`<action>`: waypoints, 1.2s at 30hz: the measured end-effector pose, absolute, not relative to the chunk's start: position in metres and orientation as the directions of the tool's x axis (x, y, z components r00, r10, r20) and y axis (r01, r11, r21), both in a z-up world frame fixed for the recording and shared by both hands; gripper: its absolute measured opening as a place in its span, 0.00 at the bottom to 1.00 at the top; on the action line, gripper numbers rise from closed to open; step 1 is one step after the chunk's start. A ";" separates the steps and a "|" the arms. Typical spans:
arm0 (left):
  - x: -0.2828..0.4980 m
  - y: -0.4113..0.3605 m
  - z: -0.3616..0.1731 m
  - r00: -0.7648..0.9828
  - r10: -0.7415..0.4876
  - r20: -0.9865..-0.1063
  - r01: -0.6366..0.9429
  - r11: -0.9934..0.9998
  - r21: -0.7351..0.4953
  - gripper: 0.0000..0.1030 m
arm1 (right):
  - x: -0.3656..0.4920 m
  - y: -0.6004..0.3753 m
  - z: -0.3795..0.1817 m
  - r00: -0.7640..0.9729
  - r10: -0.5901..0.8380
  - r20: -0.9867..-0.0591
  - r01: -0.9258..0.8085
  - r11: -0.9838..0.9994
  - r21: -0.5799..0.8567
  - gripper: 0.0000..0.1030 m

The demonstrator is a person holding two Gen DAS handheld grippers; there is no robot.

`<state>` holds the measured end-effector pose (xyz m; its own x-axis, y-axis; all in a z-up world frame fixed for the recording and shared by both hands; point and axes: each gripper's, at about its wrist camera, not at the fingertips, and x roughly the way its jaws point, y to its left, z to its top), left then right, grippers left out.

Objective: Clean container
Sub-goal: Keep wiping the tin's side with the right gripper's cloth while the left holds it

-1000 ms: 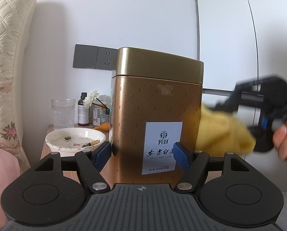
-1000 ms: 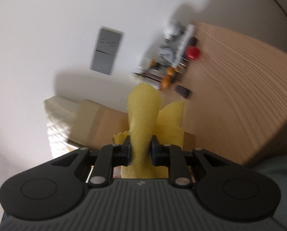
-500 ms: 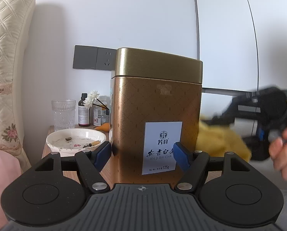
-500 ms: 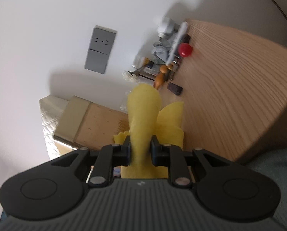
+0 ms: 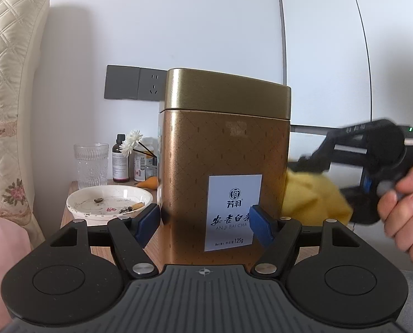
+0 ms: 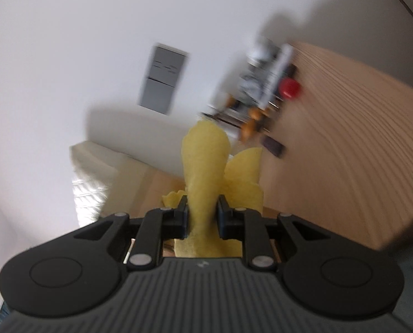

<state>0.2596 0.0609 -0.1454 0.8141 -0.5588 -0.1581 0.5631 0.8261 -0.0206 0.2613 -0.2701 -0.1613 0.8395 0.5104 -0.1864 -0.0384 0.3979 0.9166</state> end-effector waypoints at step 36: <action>0.251 0.063 -0.145 0.817 -0.549 -0.174 0.556 0.831 -0.012 0.72 | 0.259 -0.262 -0.169 0.824 0.520 -0.226 -0.025 0.433 0.901 0.21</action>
